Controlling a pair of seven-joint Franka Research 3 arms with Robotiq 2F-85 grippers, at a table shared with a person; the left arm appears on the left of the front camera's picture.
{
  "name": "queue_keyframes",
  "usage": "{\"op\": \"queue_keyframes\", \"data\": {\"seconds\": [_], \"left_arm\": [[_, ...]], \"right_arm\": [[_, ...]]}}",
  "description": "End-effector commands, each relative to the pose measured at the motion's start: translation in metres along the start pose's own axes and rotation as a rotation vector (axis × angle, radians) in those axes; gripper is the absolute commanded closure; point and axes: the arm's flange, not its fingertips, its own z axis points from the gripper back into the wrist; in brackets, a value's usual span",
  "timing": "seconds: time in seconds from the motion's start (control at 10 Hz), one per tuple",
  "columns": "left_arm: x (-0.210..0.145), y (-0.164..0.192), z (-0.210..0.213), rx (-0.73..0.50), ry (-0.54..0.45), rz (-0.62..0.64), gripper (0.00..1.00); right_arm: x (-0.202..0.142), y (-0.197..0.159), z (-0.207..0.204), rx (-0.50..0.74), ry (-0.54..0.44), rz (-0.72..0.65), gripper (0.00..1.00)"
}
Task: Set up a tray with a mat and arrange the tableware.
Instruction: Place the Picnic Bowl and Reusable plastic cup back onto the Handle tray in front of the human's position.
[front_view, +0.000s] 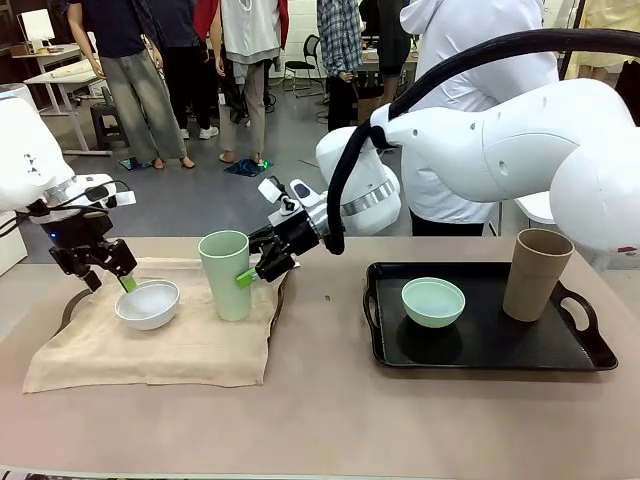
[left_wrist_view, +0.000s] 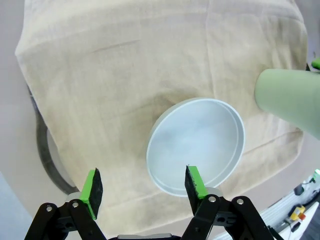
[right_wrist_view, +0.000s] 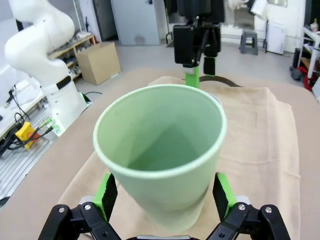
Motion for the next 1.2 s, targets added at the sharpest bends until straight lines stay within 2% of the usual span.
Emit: {"op": "queue_keyframes", "data": {"seconds": [0.0, 0.2, 0.3, 0.5, 0.6, 0.7, 0.8, 0.9, 1.0, 1.1], "left_arm": [[-0.01, 0.008, 0.014, -0.029, -0.006, -0.033, 0.1], [-0.019, 0.012, 0.035, -0.043, 0.003, -0.046, 0.1], [-0.027, 0.008, 0.057, -0.021, 0.013, -0.056, 0.1], [-0.04, -0.011, 0.11, 0.022, 0.009, -0.122, 0.1], [-0.044, -0.023, 0.131, 0.048, 0.006, -0.16, 0.1], [-0.046, -0.036, 0.145, 0.09, 0.015, -0.175, 0.1], [-0.048, -0.049, 0.15, 0.113, 0.028, -0.185, 0.1], [-0.046, -0.064, 0.155, 0.168, 0.084, -0.175, 0.1], [-0.042, -0.073, 0.16, 0.191, 0.105, -0.159, 0.1], [-0.052, -0.054, 0.159, 0.112, 0.031, -0.19, 0.1]], "right_arm": [[-0.004, 0.028, 0.022, -0.026, -0.035, -0.021, 0.0], [-0.006, 0.044, 0.045, -0.064, 0.013, -0.083, 0.0], [0.001, 0.065, 0.059, -0.109, 0.069, -0.236, 0.0], [0.051, 0.126, 0.098, -0.283, 0.173, -0.495, 0.0], [0.074, 0.153, 0.115, -0.381, 0.199, -0.642, 0.0], [0.097, 0.177, 0.124, -0.465, 0.169, -0.789, 0.0], [0.121, 0.198, 0.126, -0.555, 0.2, -0.916, 0.0], [0.152, 0.216, 0.117, -0.64, 0.308, -1.002, 0.0], [0.183, 0.223, 0.102, -0.705, 0.414, -0.999, 0.0], [0.207, 0.227, 0.082, -0.734, 0.549, -0.992, 0.0]]}}
